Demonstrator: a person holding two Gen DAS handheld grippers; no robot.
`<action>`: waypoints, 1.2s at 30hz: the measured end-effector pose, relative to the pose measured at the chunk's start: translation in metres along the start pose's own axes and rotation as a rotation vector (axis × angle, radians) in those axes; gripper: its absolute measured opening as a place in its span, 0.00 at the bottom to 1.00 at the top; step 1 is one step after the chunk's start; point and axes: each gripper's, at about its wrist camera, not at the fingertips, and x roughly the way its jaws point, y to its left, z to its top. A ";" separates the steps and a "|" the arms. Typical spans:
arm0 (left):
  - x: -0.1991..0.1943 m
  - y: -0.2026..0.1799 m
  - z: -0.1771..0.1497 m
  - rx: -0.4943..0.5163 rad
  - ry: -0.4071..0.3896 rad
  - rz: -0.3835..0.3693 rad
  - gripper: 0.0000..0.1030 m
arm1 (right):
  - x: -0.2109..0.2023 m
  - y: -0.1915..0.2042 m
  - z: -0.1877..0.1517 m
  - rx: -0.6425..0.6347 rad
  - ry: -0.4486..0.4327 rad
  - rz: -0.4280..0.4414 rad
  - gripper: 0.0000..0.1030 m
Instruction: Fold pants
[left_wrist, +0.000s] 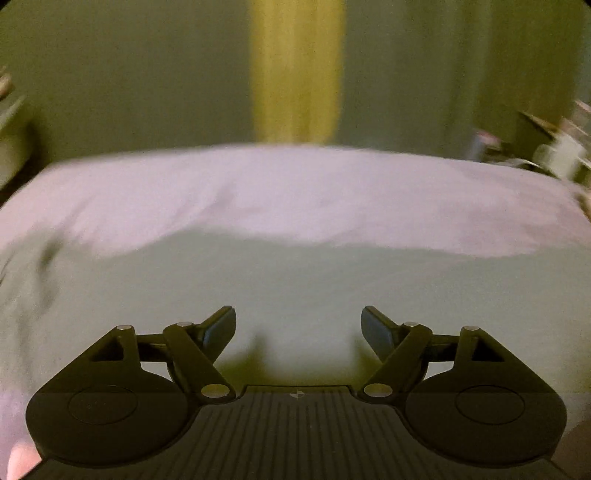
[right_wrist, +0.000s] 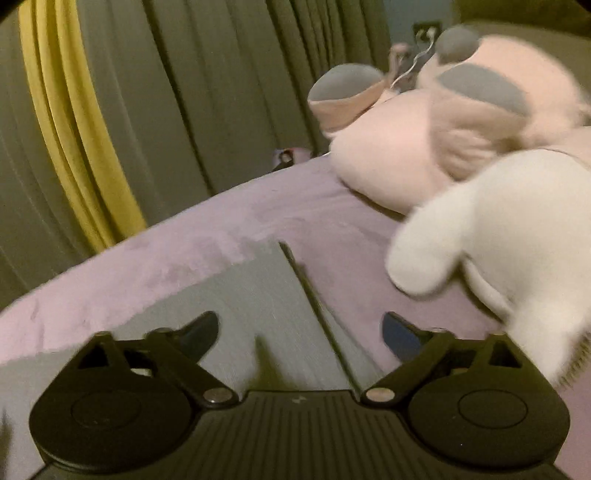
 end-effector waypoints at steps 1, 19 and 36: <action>-0.004 0.015 -0.006 -0.038 0.015 0.020 0.79 | 0.010 -0.001 0.009 0.000 0.014 0.008 0.78; 0.035 0.095 -0.038 -0.310 0.186 0.216 0.87 | 0.037 0.027 0.062 -0.033 -0.083 0.012 0.02; 0.033 0.073 -0.042 -0.223 0.153 0.268 0.93 | 0.053 0.029 0.005 -0.081 0.188 0.142 0.02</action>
